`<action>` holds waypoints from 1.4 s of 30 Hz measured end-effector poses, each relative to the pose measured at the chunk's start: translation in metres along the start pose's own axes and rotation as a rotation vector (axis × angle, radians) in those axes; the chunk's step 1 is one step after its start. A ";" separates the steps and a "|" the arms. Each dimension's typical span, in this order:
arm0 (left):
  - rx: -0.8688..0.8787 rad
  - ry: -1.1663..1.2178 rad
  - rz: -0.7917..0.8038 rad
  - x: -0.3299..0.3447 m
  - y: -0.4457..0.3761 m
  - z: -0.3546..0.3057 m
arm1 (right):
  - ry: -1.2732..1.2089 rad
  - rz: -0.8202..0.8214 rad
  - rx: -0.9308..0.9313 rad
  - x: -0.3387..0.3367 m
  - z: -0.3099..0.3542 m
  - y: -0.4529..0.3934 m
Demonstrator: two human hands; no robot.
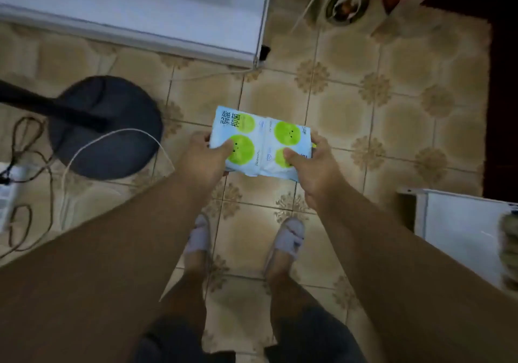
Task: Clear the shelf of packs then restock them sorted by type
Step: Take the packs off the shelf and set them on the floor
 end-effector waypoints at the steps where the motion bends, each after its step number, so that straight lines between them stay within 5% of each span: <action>1: -0.027 -0.040 -0.021 0.004 -0.025 0.025 | 0.027 -0.002 0.036 0.005 -0.034 -0.008; 10: -0.097 -0.432 -0.118 0.072 -0.238 0.187 | 0.229 -0.124 0.218 0.009 -0.292 -0.083; 22: 0.033 -0.690 -0.322 0.116 -0.383 0.219 | 0.428 0.000 0.136 0.026 -0.407 -0.194; 28: -0.019 -0.767 -0.256 0.113 -0.366 0.223 | 0.446 0.075 0.134 0.027 -0.383 -0.183; 32: 0.000 -0.901 -0.206 0.107 -0.286 0.196 | 0.476 0.198 0.169 0.026 -0.325 -0.133; 42: 0.373 -0.966 -0.055 0.070 0.053 0.039 | 0.618 0.220 -0.080 -0.029 -0.014 0.056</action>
Point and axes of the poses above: each hand's wrist, its own y-axis away from the middle knuckle, its own x-axis out of the palm, z = x × y, the point moved 5 cm from there along -y, towards the middle knuckle, and after that the axes turned 15 degrees about -x, right-handed, at the moved point
